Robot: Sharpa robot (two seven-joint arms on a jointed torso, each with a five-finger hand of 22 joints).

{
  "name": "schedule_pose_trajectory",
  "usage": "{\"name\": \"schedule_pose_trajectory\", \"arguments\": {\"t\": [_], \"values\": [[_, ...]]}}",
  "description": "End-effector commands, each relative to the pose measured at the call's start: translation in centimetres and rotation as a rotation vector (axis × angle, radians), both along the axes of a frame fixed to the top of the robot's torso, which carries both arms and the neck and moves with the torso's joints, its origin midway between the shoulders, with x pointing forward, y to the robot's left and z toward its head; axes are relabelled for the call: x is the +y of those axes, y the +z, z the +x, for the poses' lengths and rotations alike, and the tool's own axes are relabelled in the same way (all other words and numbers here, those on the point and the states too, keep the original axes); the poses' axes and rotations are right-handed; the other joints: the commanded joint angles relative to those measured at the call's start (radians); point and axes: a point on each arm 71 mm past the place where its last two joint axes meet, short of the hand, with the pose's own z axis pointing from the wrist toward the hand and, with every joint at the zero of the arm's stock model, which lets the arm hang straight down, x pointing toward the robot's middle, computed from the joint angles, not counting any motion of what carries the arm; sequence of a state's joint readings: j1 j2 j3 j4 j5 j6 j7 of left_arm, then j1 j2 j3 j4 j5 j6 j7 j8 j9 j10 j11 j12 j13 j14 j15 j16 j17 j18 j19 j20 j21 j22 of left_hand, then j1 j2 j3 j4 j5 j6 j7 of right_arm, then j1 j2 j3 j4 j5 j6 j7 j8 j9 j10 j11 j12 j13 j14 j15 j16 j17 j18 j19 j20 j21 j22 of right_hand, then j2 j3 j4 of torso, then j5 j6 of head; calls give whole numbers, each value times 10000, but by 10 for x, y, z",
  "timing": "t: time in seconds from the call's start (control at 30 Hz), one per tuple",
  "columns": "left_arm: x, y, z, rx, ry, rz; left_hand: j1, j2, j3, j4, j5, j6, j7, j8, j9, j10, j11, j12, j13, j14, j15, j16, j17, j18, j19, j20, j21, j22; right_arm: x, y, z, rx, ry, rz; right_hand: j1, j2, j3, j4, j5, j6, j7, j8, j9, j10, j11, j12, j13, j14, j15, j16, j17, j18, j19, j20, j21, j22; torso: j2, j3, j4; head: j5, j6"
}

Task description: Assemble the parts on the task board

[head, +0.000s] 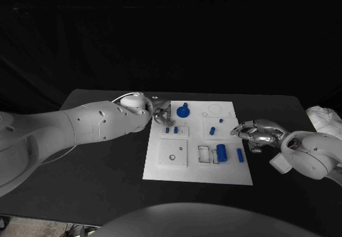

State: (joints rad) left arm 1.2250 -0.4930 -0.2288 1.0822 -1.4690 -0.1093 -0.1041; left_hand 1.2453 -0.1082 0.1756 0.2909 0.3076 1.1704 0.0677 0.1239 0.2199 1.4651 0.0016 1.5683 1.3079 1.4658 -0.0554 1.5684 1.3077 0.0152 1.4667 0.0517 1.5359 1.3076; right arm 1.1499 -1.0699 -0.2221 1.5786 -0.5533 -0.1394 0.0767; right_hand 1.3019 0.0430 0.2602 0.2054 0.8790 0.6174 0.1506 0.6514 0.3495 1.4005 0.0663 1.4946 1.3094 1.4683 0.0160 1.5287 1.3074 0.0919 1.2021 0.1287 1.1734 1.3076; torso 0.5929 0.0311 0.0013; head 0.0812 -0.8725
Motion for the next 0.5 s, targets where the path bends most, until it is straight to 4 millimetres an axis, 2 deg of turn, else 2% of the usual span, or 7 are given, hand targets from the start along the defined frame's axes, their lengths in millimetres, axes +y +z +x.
{"name": "schedule_pose_trajectory", "arguments": {"t": [0.03,0.1,0.23,0.5], "values": [[-2,-2,0,338,281,79,-233,-10,-47,27,-192,-40,-1,53,30,1057,18,25,2629,1050,51,24,2631,-47,821,86,-30,2493,2,-1,-1,115,202,-2,134,-13,102,-23,-30,74,-13,-50,-13,-1,88,-9,1204,206,62,-37,1773,105,19,41,5,1281,-1,2,7,6,-1],[-2,-3,0,408,394,128,-369,-7,-74,29,-332,-68,5,59,51,1057,20,25,2629,1050,56,24,2631,-48,823,90,-27,2494,2,-1,-1,117,204,-6,147,-16,128,-46,-31,77,-10,-54,-14,-4,89,-10,1202,204,63,-38,1771,105,21,42,10,1282,0,0,7,16,-1],[-2,-5,0,519,637,396,-386,-23,-70,14,-320,-110,9,48,58,1057,12,25,2629,1050,53,24,2631,-50,828,90,-18,2497,2,-1,-1,120,221,-1,155,-23,143,-62,-32,78,-9,-57,-15,-8,90,-12,1198,203,64,-38,1770,106,15,43,5,1280,-1,0,2,27,-1],[1,-8,1,553,815,932,290,-159,183,-129,-139,-263,-3,56,156,1057,-24,25,2629,1050,12,24,2631,-40,813,56,-53,2484,2,-1,-1,129,217,-9,164,-41,162,-86,-36,77,-5,-62,-17,-14,92,-15,1193,188,65,-47,1753,109,4,44,-4,1276,-2,0,6,25,-1]]}}
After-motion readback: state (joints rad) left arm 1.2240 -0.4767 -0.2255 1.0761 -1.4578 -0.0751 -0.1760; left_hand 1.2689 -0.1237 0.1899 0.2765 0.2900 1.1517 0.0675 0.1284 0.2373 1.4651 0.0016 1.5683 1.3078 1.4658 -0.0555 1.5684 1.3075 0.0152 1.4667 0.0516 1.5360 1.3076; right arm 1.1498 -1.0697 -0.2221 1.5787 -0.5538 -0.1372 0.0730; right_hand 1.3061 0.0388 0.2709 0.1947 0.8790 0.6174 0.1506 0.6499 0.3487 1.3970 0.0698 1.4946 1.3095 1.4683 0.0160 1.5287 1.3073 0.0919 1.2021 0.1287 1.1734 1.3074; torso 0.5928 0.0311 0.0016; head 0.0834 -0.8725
